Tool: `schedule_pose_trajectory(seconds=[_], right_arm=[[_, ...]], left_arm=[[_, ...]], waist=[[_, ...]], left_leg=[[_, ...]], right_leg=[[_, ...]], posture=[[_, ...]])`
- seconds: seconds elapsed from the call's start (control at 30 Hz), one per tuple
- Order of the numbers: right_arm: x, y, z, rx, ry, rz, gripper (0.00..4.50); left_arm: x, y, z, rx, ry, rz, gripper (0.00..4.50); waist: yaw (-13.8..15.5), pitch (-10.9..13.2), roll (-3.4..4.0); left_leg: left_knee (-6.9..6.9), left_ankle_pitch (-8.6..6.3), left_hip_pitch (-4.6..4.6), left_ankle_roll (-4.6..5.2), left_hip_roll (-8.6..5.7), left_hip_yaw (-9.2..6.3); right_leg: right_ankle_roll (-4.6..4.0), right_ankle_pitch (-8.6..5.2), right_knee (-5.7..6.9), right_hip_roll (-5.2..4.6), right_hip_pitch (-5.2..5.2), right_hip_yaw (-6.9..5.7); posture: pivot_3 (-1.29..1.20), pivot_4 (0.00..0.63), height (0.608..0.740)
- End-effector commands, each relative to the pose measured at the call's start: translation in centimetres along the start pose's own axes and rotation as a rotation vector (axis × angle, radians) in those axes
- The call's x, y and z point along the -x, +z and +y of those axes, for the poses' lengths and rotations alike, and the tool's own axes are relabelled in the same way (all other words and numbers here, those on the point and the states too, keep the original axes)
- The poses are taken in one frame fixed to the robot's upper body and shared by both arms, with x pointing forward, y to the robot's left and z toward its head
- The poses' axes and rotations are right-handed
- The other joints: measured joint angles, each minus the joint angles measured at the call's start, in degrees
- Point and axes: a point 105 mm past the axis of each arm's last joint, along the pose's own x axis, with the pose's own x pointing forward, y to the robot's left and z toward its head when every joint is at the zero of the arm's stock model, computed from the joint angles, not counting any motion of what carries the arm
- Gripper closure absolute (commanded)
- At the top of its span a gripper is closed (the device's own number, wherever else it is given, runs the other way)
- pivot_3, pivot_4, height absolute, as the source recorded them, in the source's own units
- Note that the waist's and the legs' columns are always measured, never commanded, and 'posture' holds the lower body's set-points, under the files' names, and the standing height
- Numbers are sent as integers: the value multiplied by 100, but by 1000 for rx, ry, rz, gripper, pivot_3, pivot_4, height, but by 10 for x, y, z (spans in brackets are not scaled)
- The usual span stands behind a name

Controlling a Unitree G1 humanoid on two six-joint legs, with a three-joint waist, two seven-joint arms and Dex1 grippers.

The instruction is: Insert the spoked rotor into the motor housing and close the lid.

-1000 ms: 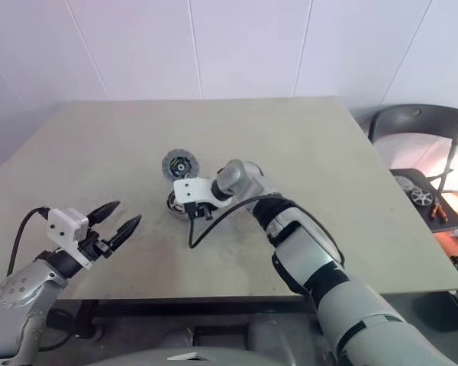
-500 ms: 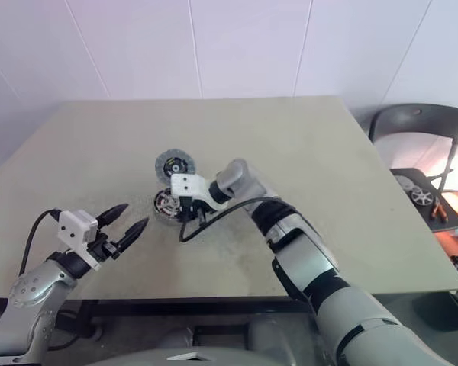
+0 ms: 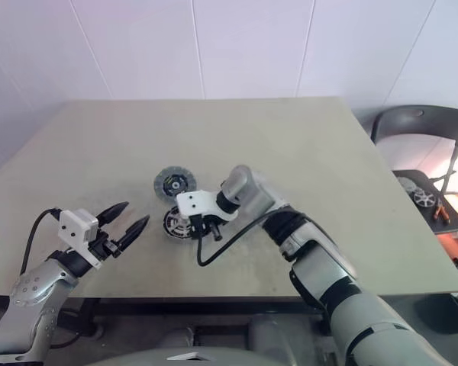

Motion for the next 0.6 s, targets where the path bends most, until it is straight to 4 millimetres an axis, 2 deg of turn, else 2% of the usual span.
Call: schedule_pose_trajectory(seconds=[0.03, 0.17, 0.37, 0.43, 0.6], right_arm=[[5, 5, -6, 31, -51, -15, 3473], [14, 36, -11, -42, -48, -198, 2123], [34, 58, -21, -24, -104, -341, 2123], [40, 52, -28, 14, -165, -321, 2123], [56, 29, -27, 91, -150, -233, 2123]], left_arm=[[-1, 12, 4, -34, 11, -41, 1243], [-1, 11, 3, -32, 8, -36, 1243], [-5, 13, 1, -28, -6, -41, 1243], [-6, 15, 0, -30, -13, -42, 1243], [-10, 21, 0, -28, -28, -55, 1243]], waist=[[-1, 0, 0], [-28, 0, -1], [-20, 0, 0], [-18, 0, 0], [-7, 0, -1]], left_leg=[[1, 0, 0, 0, 0, 0], [3, 0, 2, 0, 0, 1], [0, 0, 1, 0, 1, -3], [0, 0, 0, 0, 1, -3], [2, 0, -1, 0, 0, -1]], right_leg=[[0, 0, -1, -1, 1, 0], [-1, 0, 1, 0, 1, 1], [0, 0, 3, 2, 0, -1], [0, 0, 1, 1, 0, -1], [0, 0, -9, -1, 6, -2]], posture=[[0, 0, 740], [0, 0, 740], [0, 0, 740], [0, 0, 740], [0, 0, 740]])
